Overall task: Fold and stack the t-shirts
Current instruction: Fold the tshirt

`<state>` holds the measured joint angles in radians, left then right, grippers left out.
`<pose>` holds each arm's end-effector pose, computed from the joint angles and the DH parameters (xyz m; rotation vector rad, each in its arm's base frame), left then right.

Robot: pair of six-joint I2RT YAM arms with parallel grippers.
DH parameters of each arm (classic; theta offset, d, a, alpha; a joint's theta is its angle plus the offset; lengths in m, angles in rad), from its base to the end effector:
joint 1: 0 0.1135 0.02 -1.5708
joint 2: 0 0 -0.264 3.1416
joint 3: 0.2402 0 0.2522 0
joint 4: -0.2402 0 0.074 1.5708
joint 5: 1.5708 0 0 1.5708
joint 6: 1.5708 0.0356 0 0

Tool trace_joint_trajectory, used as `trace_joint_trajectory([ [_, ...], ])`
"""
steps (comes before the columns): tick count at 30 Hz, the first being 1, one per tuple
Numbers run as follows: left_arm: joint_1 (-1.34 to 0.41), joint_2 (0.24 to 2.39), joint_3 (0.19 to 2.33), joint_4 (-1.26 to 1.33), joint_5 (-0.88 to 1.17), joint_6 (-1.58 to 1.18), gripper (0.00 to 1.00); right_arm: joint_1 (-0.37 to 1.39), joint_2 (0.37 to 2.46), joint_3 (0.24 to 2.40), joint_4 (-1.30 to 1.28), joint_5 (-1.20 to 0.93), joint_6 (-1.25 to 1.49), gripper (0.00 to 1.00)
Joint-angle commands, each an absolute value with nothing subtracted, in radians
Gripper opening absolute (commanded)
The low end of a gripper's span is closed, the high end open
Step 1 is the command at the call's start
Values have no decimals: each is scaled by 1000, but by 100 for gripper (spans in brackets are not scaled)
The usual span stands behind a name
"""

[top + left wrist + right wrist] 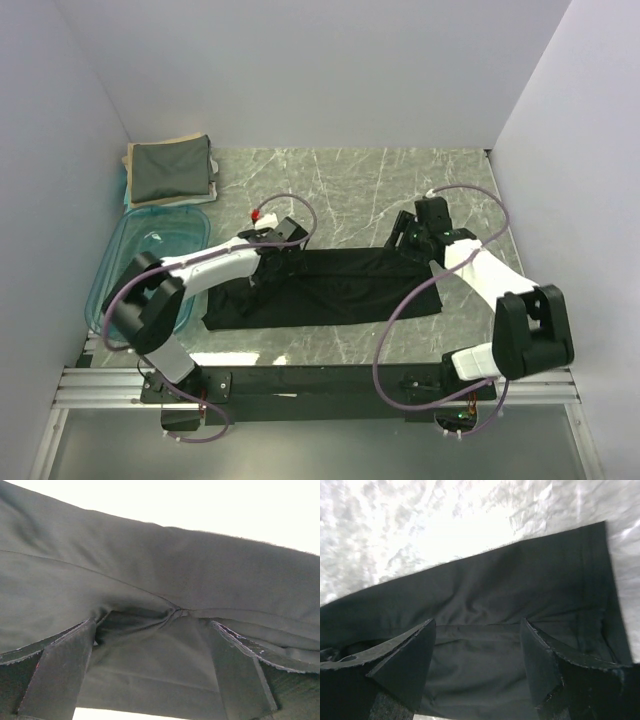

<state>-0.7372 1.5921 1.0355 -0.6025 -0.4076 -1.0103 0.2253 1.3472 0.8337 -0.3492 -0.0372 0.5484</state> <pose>0.2375 -0.1966 0.2012 -0.4597 2.5308 -0.0705 0.2683 0.0629 0.2196 0.3808 2.4422 0.3872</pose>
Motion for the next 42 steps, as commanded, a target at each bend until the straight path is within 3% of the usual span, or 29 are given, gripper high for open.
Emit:
trace_joint_trajectory([
  [1, -747, 1632, 1031, -528, -299, -962, 100, 233, 1396, 862, -298, -87, 535, 75],
  [10, -988, 1513, 950, -595, -284, -985, 99, 224, 1401, 856, -337, 55, 523, 75],
  [18, -1016, 1421, 945, -732, -409, -1060, 100, 221, 1457, 908, -322, 3, 494, 75],
  [26, -727, 1379, 902, -655, -351, -1026, 99, 222, 1571, 937, -319, -52, 502, 75],
  [32, -629, 1472, 888, -559, -290, -1000, 99, 224, 1571, 865, -341, -37, 509, 75],
  [38, -552, 1673, 949, -483, -216, -960, 100, 222, 1511, 766, -345, -60, 526, 75],
  [42, -514, 1854, 1111, -443, -222, -896, 99, 230, 1453, 695, -360, -71, 532, 75],
])
